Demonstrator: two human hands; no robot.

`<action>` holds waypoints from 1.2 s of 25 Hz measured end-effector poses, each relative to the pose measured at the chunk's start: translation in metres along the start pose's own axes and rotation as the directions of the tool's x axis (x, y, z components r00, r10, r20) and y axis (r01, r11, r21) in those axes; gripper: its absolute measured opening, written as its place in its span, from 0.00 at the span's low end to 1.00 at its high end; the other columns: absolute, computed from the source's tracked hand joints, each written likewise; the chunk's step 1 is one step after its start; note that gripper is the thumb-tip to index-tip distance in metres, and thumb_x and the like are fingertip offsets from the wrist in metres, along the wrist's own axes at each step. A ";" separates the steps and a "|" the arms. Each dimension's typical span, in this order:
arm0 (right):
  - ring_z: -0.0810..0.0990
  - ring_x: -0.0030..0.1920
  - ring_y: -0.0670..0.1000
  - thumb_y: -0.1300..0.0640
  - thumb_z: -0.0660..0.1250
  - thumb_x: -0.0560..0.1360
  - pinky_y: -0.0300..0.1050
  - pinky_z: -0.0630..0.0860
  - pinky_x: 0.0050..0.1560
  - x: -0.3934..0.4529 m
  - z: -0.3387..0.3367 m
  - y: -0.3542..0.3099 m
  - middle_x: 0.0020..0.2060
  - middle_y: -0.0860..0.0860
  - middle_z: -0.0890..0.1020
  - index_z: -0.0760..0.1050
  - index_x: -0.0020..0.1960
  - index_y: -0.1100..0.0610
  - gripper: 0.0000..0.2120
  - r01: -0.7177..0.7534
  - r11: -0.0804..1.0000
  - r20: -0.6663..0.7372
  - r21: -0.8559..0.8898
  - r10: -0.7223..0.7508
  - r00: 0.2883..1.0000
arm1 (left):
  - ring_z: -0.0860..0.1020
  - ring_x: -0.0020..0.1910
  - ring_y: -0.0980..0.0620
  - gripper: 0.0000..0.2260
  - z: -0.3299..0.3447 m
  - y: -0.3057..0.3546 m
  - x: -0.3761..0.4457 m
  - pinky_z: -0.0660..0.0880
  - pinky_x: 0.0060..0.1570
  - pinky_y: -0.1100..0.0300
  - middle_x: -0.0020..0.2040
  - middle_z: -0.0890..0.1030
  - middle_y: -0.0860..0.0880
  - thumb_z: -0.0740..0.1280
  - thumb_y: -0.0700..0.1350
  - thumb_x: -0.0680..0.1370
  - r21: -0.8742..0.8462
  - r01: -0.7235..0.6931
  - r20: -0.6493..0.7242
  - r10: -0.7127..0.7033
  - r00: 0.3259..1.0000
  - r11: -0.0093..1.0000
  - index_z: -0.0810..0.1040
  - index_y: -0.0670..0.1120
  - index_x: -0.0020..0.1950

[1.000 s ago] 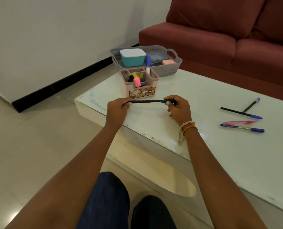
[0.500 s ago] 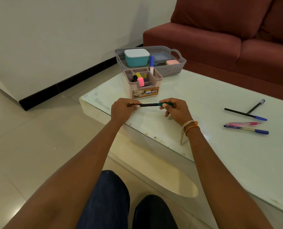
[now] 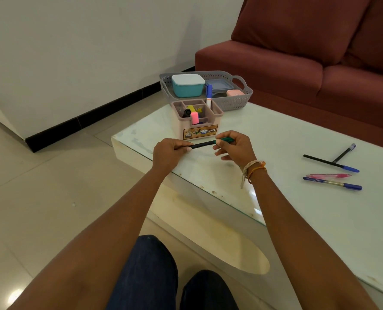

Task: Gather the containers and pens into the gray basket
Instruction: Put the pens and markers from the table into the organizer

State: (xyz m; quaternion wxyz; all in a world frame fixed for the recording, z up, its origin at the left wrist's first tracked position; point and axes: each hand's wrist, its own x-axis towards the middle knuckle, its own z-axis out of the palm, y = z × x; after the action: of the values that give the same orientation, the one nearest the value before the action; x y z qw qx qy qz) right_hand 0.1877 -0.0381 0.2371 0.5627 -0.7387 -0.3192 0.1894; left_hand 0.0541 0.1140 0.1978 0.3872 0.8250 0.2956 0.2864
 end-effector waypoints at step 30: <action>0.78 0.59 0.55 0.54 0.72 0.72 0.44 0.74 0.59 0.145 0.044 -0.080 0.58 0.57 0.81 0.78 0.61 0.61 0.20 0.038 0.799 -0.155 -0.600 -0.162 0.975 | 0.80 0.32 0.52 0.11 0.011 0.002 0.016 0.79 0.40 0.55 0.30 0.80 0.50 0.69 0.51 0.76 -0.102 0.101 -0.260 -0.125 0.957 0.990 0.73 0.47 0.38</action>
State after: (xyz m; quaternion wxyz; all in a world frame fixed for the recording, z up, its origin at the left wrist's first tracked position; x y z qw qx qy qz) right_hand 0.2439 0.1055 0.3122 0.3418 -0.8745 -0.3433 -0.0243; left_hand 0.0728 0.1196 0.1975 0.3957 0.7430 0.3787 0.3846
